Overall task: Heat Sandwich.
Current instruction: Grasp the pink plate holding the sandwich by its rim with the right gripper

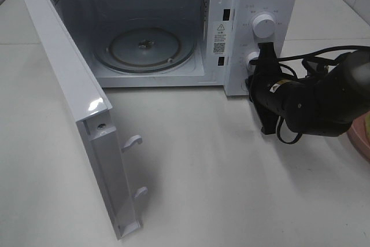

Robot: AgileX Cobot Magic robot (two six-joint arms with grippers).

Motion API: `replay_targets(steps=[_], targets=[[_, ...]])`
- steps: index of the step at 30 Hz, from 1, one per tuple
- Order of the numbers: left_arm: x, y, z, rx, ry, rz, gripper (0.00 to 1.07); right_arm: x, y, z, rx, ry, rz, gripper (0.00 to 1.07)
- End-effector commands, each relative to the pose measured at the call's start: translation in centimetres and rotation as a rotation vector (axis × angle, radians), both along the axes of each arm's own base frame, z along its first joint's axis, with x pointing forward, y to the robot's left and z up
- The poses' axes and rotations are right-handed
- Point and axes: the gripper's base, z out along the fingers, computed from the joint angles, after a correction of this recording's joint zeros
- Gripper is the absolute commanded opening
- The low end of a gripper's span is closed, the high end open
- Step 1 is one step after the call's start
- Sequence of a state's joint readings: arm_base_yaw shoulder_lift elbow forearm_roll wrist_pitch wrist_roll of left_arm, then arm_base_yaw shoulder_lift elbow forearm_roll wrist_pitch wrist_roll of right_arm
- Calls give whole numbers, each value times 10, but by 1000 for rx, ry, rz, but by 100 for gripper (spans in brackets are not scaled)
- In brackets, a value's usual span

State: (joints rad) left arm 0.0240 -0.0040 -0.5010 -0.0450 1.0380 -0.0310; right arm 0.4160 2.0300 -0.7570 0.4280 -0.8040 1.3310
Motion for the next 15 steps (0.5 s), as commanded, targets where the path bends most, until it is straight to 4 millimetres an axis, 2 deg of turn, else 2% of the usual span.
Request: replay_targets(steps=[1,10,15], targets=[[-4,0,-1,1,-28,4,101,-2,0,11,-16,-19,41,1],[-4,0,-1,1,-28,4,101,-15,1,21,-72,110,134,2],[-4,0,-1,1,-28,4,101,-26,3,27,-178,220,262,3]])
